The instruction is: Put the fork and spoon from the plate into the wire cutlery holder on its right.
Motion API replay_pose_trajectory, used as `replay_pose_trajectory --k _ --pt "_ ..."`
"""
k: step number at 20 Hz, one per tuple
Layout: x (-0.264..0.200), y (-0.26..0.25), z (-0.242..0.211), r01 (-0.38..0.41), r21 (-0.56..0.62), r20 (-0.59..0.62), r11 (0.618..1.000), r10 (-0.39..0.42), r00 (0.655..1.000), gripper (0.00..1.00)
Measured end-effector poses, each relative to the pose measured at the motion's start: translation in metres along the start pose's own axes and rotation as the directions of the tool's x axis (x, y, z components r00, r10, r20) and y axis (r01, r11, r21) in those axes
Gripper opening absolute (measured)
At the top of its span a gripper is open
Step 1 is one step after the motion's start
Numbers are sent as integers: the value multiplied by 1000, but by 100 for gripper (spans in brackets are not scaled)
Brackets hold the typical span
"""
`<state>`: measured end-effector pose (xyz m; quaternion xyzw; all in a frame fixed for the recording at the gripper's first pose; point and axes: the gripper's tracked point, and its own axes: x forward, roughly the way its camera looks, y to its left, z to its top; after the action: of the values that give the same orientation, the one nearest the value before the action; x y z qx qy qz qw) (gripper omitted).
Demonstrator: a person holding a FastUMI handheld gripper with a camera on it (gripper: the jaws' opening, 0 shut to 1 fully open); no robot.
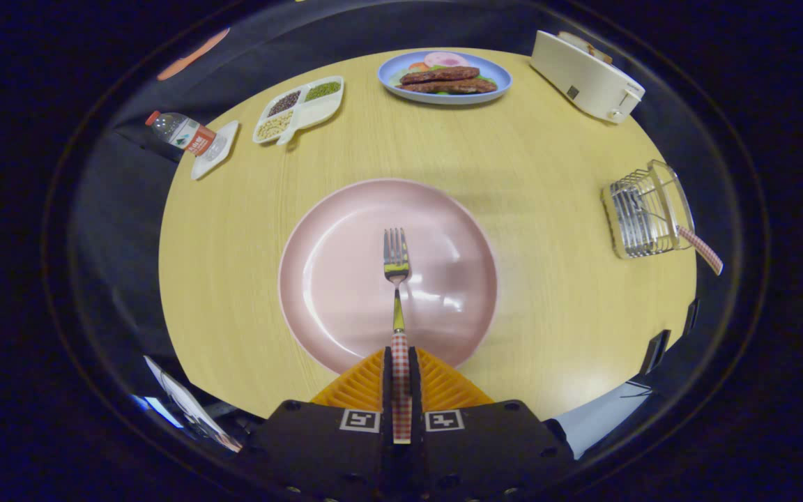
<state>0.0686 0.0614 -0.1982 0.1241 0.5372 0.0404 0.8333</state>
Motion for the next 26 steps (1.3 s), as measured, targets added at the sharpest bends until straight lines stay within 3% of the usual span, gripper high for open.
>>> replay_pose_trajectory --k 6,14,22,26 --pt "-62 -80 21 -23 -16 -11 1000 23 1000 3" --pt "-129 -192 47 28 -15 -54 999 -29 998 3" --pt "-136 -236 55 24 -52 -169 998 -32 985 3" --pt "-132 -244 61 33 -44 -276 998 -44 960 3"
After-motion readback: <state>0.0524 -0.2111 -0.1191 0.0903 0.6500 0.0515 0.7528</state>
